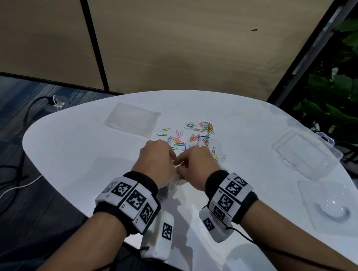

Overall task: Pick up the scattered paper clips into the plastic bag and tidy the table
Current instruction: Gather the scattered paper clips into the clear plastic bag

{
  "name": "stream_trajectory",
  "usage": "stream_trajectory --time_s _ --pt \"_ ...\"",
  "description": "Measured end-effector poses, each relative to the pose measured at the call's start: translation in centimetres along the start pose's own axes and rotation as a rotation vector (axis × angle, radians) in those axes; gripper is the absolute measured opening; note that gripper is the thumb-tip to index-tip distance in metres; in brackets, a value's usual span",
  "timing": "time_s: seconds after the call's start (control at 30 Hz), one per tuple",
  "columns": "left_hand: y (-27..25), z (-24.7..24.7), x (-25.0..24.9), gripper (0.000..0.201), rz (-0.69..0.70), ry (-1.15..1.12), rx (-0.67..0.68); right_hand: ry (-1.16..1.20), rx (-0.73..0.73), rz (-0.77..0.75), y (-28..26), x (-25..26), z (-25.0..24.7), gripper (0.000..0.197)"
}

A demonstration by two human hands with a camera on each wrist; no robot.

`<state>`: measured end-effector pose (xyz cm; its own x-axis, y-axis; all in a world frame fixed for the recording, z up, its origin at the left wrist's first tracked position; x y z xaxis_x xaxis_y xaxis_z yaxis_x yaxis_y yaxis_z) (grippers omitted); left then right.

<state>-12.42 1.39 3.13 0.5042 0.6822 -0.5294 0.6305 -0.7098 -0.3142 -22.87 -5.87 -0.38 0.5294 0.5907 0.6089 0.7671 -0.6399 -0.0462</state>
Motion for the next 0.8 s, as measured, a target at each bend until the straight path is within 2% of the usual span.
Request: stream_trajectory --time_s 0.1,0.17,0.23,0.3,0.37,0.4,0.47,0.53,0.6,0.7,0.8 --pt "0.0 -0.1 0.1 0.023 -0.006 -0.004 0.018 -0.108 0.244 -0.116 -0.5 1.3 -0.8 0.03" --pt "0.1 -0.3 0.3 0.022 -0.013 -0.005 0.027 -0.084 0.313 -0.167 -1.0 1.8 -1.5 0.038" --pt "0.1 -0.6 0.5 0.023 -0.024 -0.018 0.032 0.066 0.262 -0.136 -1.0 1.5 -2.8 0.046" --pt "0.1 -0.9 0.8 0.024 -0.037 -0.046 0.038 0.245 0.107 -0.048 -0.6 0.0 -4.7 0.043" --pt "-0.1 -1.2 1.2 0.025 -0.038 -0.064 0.021 0.228 -0.056 0.041 -0.3 -2.8 -6.7 0.029" --pt "-0.2 -1.3 1.4 0.025 -0.04 -0.07 0.012 0.145 -0.064 0.092 -0.4 -4.8 -7.2 0.026" --pt "-0.3 -1.5 1.8 0.025 -0.042 -0.079 0.004 -0.005 0.083 0.275 -1.0 -9.3 -6.7 0.055" --pt "-0.5 -1.6 2.1 0.024 -0.033 -0.083 0.019 -0.03 0.234 0.456 -2.2 -12.1 -4.9 0.08" --pt "-0.5 -1.8 2.5 0.023 -0.029 -0.094 0.051 -0.155 0.267 0.442 -2.7 -13.3 -3.0 0.079" --pt "-0.4 -2.1 3.2 0.023 -0.032 -0.098 0.061 -0.181 0.09 0.385 -1.4 -13.6 -1.5 0.078" --pt "-0.6 -2.2 3.8 0.023 -0.034 -0.097 0.054 -0.218 0.062 0.305 1.0 -13.6 -0.3 0.077"
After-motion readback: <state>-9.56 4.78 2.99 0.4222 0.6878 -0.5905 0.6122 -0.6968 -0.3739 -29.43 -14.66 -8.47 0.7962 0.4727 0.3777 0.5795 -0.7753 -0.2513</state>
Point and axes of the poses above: each hand's wrist, its own y-axis towards the middle knuckle, its own z-axis out of the palm, x = y × z, the point moved 1 cm from there along y, towards the middle knuckle, and after that the axes turned 13 degrees about -z, right-handed, at the moved point
